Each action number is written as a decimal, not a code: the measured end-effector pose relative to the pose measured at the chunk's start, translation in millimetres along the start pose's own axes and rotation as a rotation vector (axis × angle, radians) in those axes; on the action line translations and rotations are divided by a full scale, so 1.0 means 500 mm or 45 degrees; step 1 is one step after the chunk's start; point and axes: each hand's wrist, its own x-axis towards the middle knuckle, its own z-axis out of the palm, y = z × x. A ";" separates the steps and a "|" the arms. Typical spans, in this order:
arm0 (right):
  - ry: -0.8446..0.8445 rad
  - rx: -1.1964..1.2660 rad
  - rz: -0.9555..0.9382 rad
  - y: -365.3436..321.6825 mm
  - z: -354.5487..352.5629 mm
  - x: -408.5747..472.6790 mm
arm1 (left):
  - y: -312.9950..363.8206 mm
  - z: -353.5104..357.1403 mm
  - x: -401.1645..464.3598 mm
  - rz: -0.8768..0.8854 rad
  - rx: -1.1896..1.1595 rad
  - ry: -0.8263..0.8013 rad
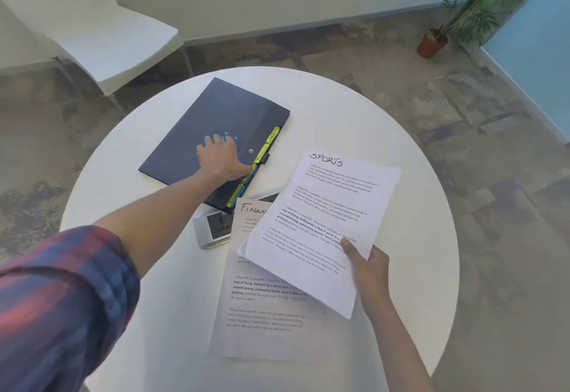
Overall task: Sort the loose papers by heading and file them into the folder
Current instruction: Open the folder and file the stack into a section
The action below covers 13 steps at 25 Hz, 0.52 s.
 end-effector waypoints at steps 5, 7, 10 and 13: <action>-0.022 -0.017 -0.008 -0.003 0.005 0.007 | 0.011 0.012 0.007 0.023 0.066 -0.021; -0.027 -0.022 -0.002 -0.004 0.007 0.010 | 0.016 0.011 0.004 0.047 0.133 -0.032; -0.034 -0.026 0.003 -0.006 0.013 0.011 | 0.019 0.013 -0.004 0.080 0.201 -0.113; -0.031 -0.016 0.011 -0.007 0.017 0.011 | 0.023 0.005 -0.013 0.134 0.236 -0.195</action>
